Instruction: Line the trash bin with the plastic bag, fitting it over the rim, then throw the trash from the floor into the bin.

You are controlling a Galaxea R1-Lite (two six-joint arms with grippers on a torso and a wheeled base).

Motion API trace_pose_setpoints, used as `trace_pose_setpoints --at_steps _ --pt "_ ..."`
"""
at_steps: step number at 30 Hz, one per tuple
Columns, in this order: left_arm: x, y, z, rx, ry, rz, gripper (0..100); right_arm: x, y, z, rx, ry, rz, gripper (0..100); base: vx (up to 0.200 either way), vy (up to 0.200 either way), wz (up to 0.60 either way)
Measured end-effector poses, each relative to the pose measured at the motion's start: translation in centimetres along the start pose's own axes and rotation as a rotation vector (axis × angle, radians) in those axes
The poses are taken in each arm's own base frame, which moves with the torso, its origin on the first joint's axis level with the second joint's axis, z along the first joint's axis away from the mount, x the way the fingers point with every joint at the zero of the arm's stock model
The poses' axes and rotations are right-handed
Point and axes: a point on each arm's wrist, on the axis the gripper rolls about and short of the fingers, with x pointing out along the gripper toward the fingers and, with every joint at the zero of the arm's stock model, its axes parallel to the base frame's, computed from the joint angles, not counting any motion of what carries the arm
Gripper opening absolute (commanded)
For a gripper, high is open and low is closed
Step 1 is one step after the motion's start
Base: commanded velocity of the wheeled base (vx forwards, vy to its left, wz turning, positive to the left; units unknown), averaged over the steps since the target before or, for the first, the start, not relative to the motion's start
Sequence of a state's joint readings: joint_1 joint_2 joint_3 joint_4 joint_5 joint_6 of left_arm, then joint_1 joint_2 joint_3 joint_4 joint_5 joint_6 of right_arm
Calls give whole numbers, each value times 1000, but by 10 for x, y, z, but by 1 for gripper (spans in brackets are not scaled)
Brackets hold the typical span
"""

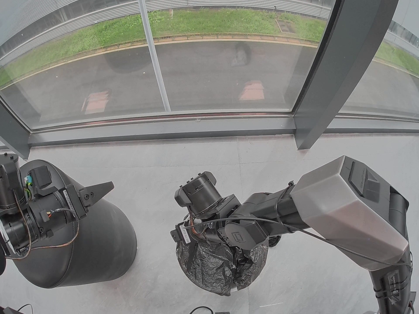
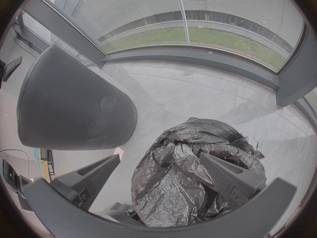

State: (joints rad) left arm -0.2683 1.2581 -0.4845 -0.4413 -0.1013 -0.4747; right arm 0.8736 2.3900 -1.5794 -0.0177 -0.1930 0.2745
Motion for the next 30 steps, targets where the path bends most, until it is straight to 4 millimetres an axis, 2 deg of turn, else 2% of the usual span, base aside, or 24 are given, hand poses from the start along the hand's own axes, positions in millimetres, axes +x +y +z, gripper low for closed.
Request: trace_pose_setpoints --at_steps 16,30 --pt "1 1 -2 -1 12 2 100 28 -6 10 7 -41 -11 100 0 0 0" --pt "3 1 -4 0 24 2 100 31 -14 20 7 -67 -29 100 0 0 0"
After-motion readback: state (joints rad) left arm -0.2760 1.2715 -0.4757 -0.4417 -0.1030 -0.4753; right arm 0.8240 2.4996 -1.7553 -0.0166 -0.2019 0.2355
